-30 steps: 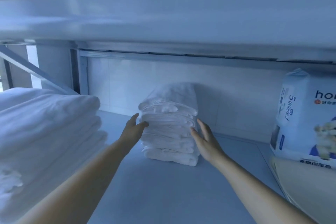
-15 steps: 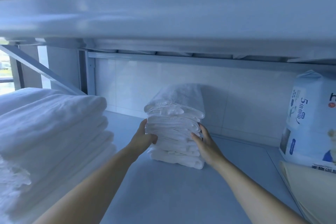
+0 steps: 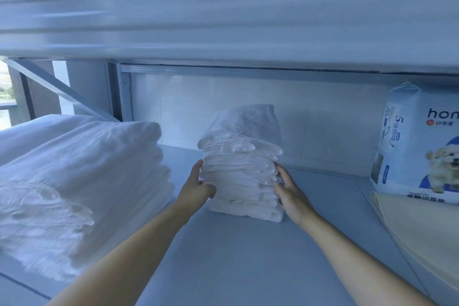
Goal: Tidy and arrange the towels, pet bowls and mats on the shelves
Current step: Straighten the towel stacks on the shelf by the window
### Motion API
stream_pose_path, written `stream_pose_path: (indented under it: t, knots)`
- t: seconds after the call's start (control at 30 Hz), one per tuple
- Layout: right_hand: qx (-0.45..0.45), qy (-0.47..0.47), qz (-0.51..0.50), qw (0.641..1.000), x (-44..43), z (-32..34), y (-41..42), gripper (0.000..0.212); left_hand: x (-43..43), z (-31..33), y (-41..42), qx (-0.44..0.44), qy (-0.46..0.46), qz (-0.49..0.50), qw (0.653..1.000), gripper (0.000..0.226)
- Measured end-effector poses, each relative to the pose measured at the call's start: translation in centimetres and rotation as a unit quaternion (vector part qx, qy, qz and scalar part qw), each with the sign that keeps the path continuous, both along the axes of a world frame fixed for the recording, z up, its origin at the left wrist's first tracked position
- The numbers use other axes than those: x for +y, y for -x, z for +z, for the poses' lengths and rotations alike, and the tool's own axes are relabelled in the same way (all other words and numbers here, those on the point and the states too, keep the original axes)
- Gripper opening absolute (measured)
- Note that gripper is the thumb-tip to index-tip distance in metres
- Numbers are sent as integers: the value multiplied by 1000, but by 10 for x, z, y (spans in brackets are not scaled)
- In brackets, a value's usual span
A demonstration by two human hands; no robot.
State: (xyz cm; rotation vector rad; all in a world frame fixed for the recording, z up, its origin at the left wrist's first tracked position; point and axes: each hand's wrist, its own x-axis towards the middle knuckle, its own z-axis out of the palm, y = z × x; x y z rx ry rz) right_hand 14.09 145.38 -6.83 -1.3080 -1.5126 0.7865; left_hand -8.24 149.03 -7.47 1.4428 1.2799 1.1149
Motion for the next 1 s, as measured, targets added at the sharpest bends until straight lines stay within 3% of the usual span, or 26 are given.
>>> stream_pose_path:
  t: [0.57, 0.77, 1.0]
  knots:
    - [-14, -27, -20, 999, -101, -12, 61, 71, -97, -13, 58, -37, -17, -22, 999, 93]
    - [-9, -48, -25, 998, -129, -27, 77, 67, -125, -25, 69, -34, -85, 4, 996, 79]
    - [-28, -57, -22, 998, -138, -26, 79, 73, -142, -29, 68, -15, -125, 47, 991, 85]
